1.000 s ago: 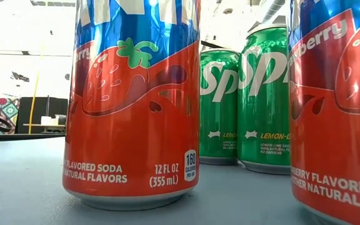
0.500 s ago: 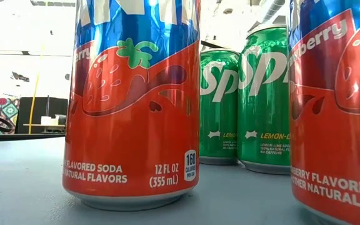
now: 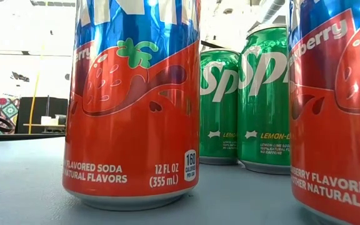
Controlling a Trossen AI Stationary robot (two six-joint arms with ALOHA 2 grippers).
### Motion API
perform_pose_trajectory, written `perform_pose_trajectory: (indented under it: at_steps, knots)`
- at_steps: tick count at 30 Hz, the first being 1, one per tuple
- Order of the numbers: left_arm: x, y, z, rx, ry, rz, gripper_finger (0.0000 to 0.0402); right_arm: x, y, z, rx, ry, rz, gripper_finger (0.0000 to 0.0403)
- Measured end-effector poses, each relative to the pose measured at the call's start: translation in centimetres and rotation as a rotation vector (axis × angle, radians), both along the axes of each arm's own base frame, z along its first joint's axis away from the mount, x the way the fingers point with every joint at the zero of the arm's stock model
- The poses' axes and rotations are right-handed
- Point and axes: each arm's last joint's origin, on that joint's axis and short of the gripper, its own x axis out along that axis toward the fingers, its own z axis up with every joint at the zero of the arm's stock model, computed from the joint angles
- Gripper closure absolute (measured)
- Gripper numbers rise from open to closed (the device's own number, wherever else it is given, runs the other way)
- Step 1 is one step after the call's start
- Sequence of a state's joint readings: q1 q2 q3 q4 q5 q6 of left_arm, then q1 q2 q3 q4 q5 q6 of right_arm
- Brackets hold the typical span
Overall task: Place canned beverage on shelf
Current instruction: Put the blue soda can on the shelf aligned with the other blue soda cans
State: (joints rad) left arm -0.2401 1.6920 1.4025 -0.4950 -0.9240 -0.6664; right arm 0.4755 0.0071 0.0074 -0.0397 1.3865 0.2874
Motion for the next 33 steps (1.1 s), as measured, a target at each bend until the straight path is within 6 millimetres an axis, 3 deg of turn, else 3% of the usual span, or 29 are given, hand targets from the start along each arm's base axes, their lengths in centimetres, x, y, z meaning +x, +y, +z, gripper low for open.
perform_pose_trajectory:
  at_steps: [14, 25, 33]
  knots:
    - [0.2, 1.1, 0.2, -0.048, -0.015, -0.004, 0.0113, 0.0, 0.0, 0.0, 0.0, 0.0, 0.0, 0.0121]
    - [0.9, 2.7, 2.9, -0.179, -0.067, -0.058, 0.0113, 0.0, 0.0, 0.0, 0.001, -0.002, 0.0, 0.0121]
    - [0.4, 3.7, 2.1, -0.32, -0.015, -0.028, 0.0113, 0.0, 0.0, 0.0, -0.001, 0.001, -0.001, 0.0121]
